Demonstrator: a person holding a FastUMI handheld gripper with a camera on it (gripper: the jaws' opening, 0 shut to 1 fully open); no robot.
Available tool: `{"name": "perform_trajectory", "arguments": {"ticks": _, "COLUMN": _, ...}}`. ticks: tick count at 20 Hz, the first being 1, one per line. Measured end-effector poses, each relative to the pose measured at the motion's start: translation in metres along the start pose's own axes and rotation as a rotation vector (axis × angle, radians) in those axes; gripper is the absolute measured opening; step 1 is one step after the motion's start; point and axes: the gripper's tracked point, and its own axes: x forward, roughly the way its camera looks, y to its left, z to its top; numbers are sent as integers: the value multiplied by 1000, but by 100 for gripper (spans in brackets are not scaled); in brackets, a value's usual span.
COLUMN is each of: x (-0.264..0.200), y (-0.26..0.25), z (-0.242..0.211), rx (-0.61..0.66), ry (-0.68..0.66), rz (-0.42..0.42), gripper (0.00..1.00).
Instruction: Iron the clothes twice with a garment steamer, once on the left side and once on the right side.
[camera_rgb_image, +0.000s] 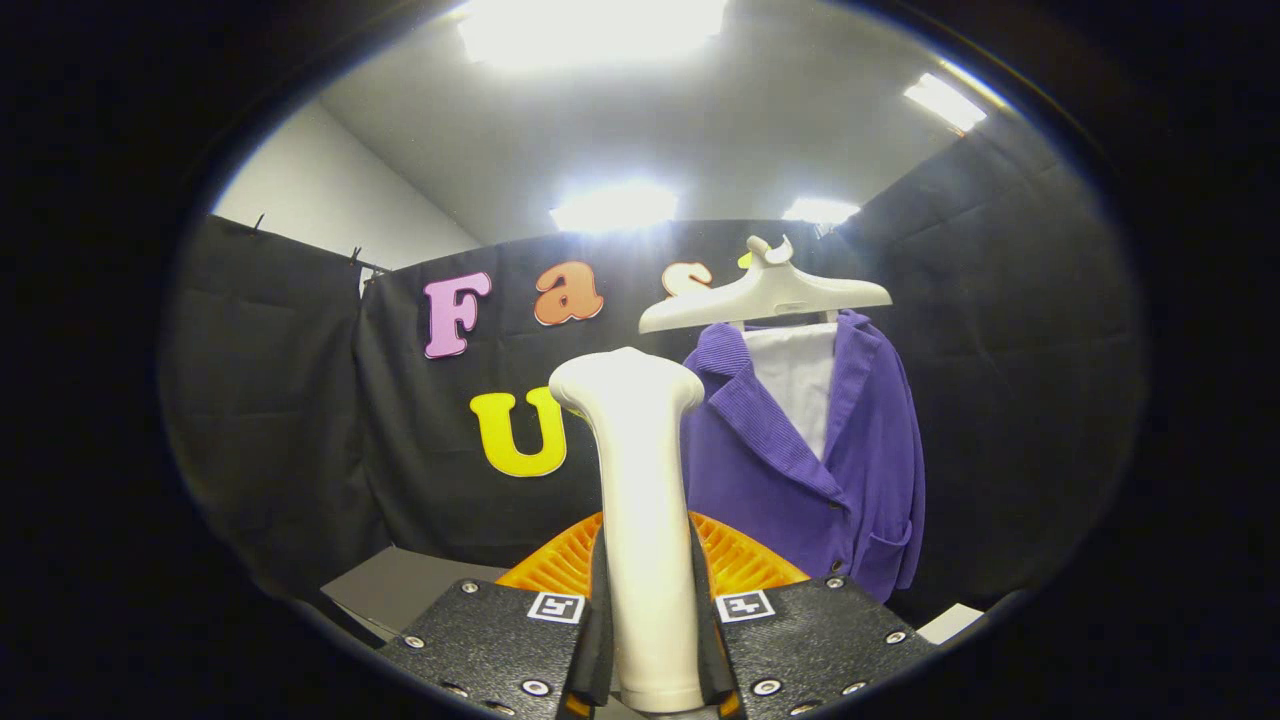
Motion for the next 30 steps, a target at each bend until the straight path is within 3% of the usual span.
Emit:
{"name": "perform_trajectory", "arguments": {"ticks": 8, "x": 25, "y": -61, "z": 16, "rx": 29, "ry": -37, "rz": -108, "gripper": 33}}
{"name": "perform_trajectory", "arguments": {"ticks": 15, "x": 79, "y": -60, "z": -1, "rx": -33, "ry": -18, "rz": -162, "gripper": 33}}
{"name": "perform_trajectory", "arguments": {"ticks": 24, "x": 106, "y": -71, "z": -43, "rx": -30, "ry": -50, "rz": -208, "gripper": 33}}
{"name": "perform_trajectory", "arguments": {"ticks": 30, "x": 105, "y": -82, "z": -103, "rx": -103, "ry": 51, "rz": -261, "gripper": 33}}
